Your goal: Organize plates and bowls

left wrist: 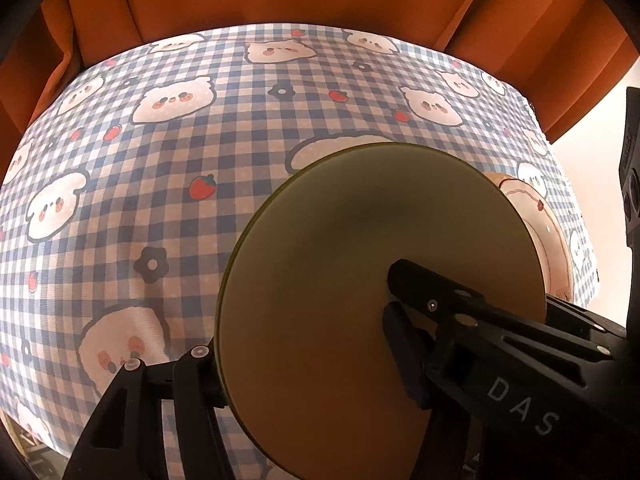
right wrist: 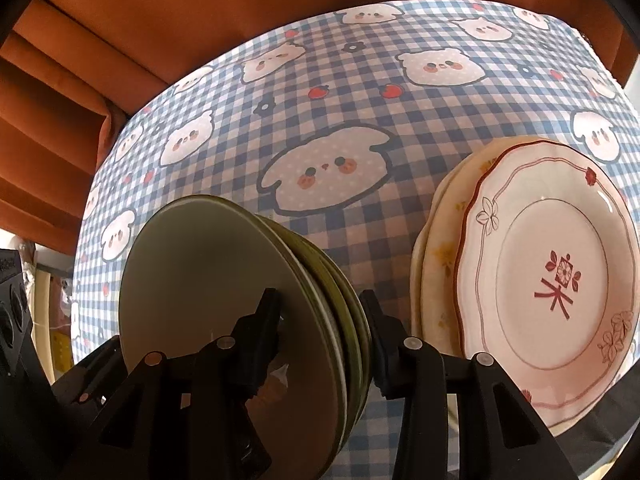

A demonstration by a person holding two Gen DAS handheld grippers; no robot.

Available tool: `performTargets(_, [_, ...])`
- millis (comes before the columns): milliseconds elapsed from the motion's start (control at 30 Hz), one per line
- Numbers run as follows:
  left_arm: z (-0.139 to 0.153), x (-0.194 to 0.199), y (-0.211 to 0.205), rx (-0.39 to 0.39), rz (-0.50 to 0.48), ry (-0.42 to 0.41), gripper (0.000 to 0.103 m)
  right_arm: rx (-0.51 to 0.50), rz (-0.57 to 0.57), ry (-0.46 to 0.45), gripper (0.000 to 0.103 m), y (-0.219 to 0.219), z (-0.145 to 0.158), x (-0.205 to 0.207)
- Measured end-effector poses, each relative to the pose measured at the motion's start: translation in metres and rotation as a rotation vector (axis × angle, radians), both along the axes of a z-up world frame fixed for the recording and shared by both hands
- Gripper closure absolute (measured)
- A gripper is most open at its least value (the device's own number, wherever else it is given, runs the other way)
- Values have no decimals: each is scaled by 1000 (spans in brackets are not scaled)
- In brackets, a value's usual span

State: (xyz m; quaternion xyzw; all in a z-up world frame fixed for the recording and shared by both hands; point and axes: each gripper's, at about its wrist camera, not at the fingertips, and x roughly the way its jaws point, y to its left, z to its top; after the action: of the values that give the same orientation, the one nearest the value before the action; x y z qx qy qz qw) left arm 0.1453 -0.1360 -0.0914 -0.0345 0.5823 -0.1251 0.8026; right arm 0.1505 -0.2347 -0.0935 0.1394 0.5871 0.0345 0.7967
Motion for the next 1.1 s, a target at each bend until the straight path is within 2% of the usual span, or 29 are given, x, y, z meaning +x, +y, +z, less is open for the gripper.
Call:
performTargets(200, [13,-5,11,-3,-31,-26,41,10,-35,6,59,7,7,-5])
performTargets(633, [50,-14,30,-20,-68,-90,41,-3,-81,-49,59,30,47,-15])
performTargets(833, [54,-13,24,-15,-61,-120,41,8,-81,-72,59,26,52,-16])
performTargets(1100, [52,-9,-5,-6,-6,-137,41,17,-28,-95,59,4,54,-13])
